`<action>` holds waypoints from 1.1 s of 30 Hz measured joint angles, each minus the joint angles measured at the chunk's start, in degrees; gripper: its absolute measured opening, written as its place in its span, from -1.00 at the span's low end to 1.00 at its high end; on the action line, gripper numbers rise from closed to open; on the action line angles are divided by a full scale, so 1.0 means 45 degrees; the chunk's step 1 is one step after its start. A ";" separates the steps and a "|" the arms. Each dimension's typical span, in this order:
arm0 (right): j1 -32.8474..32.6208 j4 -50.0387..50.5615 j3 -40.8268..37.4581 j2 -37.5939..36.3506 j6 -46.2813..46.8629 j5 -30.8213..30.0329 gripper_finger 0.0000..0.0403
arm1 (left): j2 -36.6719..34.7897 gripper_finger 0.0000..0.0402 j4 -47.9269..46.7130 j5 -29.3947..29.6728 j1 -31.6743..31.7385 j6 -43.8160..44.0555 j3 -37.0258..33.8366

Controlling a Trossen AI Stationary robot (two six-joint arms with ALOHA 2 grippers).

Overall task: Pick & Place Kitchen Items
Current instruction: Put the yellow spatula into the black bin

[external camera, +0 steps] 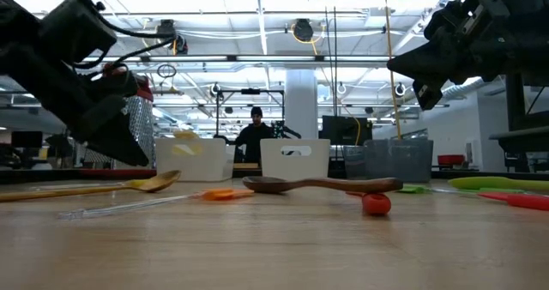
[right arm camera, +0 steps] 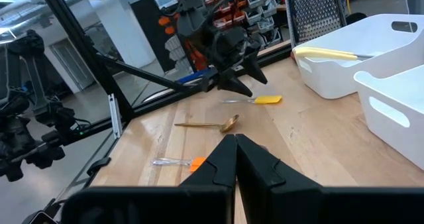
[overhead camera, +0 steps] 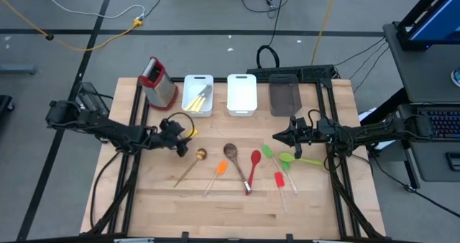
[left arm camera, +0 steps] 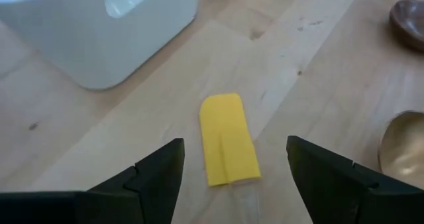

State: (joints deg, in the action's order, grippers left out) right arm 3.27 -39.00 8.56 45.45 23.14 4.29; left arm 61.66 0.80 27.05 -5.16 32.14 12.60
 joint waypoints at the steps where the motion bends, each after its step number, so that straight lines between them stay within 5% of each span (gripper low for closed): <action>1: 0.0000 0.0000 0.0000 0.0000 0.0000 0.0000 -1.00 | 0.0071 0.35 -0.0017 -0.0085 0.0080 0.0098 0.0000; 10: 0.0005 0.0000 0.0000 -0.0005 0.0000 0.0000 -1.00 | 0.0192 0.35 0.0135 -0.0157 0.0128 0.1534 0.0000; 24: 0.0000 0.0000 0.0000 -0.0001 -0.0058 0.0000 -1.00 | 0.0182 0.38 0.0520 -0.0351 0.0308 0.1250 0.0000; 33: 0.0000 0.0000 0.0004 0.0000 -0.0058 0.0000 -1.00 | 0.0182 0.96 0.0530 -0.0417 0.0308 0.1216 0.0000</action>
State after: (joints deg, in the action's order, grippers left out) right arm 3.27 -39.00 8.58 45.45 22.87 4.29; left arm 62.48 3.18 25.18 -3.77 37.61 12.60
